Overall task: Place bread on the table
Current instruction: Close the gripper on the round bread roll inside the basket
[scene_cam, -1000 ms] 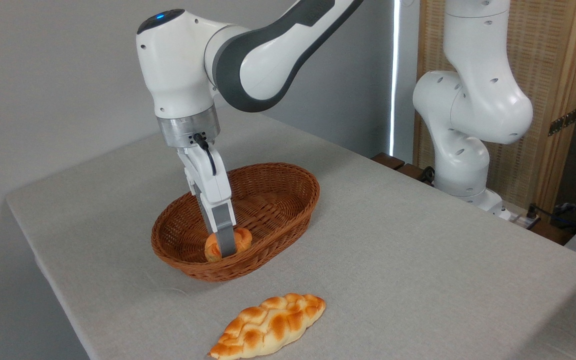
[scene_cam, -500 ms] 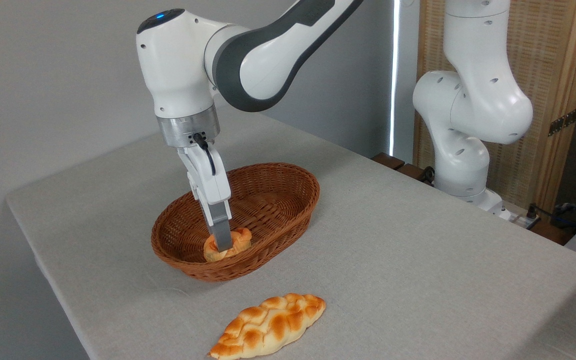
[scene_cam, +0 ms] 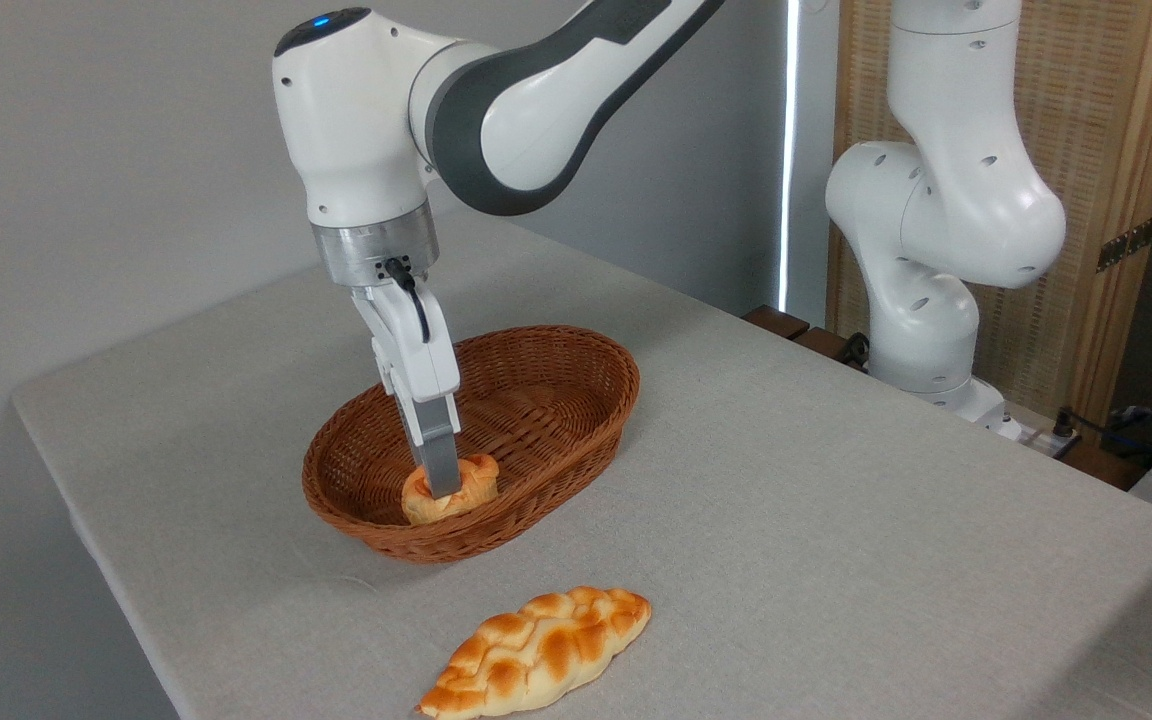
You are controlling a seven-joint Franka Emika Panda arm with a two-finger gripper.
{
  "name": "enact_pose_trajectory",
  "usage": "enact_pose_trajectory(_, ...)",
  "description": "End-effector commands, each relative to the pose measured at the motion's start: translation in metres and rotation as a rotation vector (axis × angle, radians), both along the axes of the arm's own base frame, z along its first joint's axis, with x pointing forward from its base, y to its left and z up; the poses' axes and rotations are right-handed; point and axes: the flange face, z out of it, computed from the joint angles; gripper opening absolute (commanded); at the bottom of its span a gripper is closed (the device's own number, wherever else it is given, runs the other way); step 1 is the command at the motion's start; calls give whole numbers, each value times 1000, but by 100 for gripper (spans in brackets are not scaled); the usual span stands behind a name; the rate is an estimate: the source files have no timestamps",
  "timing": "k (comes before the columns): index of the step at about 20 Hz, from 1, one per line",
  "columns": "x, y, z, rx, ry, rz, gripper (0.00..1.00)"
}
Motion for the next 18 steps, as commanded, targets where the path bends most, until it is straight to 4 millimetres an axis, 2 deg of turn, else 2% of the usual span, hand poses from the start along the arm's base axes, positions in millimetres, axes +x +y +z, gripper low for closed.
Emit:
enact_pose_trajectory(1,0,6,17,-27,-34,8,20)
enact_pose_trajectory(10,1,6,24,-25,-25,5,13)
enact_pose_trajectory(17,1,16,49,1,17,16,14)
enact_pose_trajectory(18,2,23,61,3,19,13,14)
